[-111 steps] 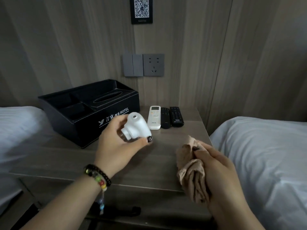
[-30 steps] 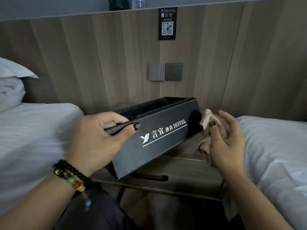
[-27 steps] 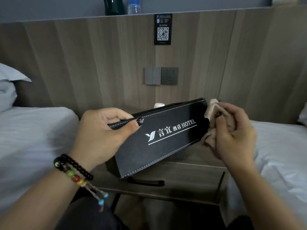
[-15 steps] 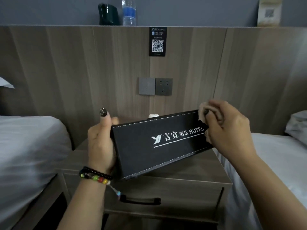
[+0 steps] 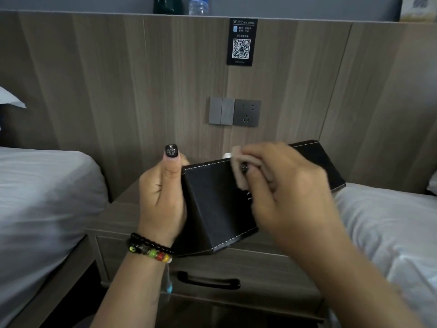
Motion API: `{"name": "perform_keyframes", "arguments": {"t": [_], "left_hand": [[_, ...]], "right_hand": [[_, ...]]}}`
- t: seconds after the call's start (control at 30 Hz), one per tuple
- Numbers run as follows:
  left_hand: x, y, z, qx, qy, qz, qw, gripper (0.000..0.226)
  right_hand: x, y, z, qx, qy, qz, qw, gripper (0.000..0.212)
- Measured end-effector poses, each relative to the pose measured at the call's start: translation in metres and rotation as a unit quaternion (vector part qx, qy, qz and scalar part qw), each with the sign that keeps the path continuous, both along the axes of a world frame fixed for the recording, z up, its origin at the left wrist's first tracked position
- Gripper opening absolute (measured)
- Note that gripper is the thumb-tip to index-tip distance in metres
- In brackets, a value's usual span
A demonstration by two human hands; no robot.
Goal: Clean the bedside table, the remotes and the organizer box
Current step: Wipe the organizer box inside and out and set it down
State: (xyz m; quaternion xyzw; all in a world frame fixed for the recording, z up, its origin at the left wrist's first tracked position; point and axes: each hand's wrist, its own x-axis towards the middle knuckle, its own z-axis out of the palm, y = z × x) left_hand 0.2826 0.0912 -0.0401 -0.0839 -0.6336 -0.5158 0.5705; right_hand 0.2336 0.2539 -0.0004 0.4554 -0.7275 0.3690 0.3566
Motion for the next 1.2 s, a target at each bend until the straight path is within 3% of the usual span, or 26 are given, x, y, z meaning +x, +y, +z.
{"name": "perform_keyframes", "arguments": {"t": [0.2,0.33,0.5,0.7,0.77,0.93,1.07,1.2], "left_hand": [[0.002,0.0,-0.002,-0.003,0.013,0.023,1.0,0.049],[0.004,0.003,-0.002,-0.004,0.014,0.018,1.0,0.049],[0.001,0.012,-0.001,-0.011,-0.001,0.044,0.999,0.054],[0.002,0.008,0.005,0.019,-0.017,0.015,1.0,0.052],[0.0,0.005,0.006,0.011,-0.015,0.028,0.999,0.053],[-0.004,0.0,0.009,0.015,-0.014,0.018,1.0,0.055],[-0.005,-0.001,0.01,0.026,-0.004,0.011,1.0,0.055],[-0.001,0.002,0.011,0.028,-0.017,-0.005,0.999,0.054]], "right_hand": [[0.043,-0.024,-0.009,0.004,0.07,0.058,0.996,0.02],[0.04,-0.014,-0.008,0.023,0.061,0.085,0.994,0.023],[0.029,-0.004,-0.008,-0.023,0.037,0.025,0.999,0.022],[0.063,0.011,-0.036,0.033,0.089,0.075,0.993,0.025],[0.047,0.019,-0.036,0.016,0.065,0.077,0.995,0.028],[0.024,0.02,-0.035,-0.014,0.03,-0.027,0.999,0.032],[0.061,0.011,-0.047,0.017,0.096,0.021,0.995,0.029],[0.039,0.025,-0.047,0.004,0.072,0.048,0.996,0.03]]}}
